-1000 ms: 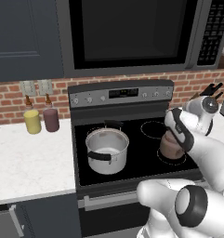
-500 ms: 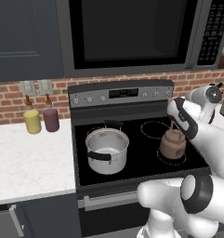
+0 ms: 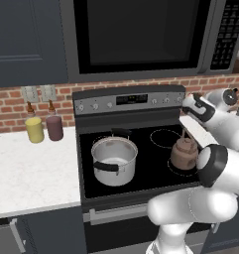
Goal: Pick the kettle from the counter and place it on a stove burner. Then turn the burner on.
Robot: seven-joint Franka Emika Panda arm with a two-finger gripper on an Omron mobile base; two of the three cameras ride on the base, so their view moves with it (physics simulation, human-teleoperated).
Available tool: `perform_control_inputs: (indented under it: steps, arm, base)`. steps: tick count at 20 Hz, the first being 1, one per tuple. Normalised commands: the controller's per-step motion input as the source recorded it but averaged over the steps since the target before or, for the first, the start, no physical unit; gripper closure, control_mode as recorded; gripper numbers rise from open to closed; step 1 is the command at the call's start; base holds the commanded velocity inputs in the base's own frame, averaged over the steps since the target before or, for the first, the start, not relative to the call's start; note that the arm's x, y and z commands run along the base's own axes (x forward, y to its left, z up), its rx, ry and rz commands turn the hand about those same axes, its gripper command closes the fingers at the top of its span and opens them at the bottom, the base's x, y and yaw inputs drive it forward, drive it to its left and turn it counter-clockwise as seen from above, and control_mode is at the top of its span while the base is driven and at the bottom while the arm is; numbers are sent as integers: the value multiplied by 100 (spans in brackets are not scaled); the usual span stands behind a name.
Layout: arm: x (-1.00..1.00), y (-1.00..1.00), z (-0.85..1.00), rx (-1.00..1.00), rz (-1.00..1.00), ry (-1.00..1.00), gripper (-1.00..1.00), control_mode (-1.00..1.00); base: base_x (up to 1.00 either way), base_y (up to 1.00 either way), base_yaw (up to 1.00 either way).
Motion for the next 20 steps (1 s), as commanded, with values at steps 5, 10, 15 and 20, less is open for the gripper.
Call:
perform_control_inputs:
  steps: [5,10,15,20]
  arm:
    - [14,-16,0,3,0,3,-100,-100]
    - [23,-14,-18,0,0,0,-100,-100]
    - [31,-1,-3,1,-5,0,-100,-100]
    - [31,0,-2,0,-3,0,-100,-100]
  base:
    - [0,0,0]
    - [0,0,0]
    - [0,0,0]
    - [0,0,0]
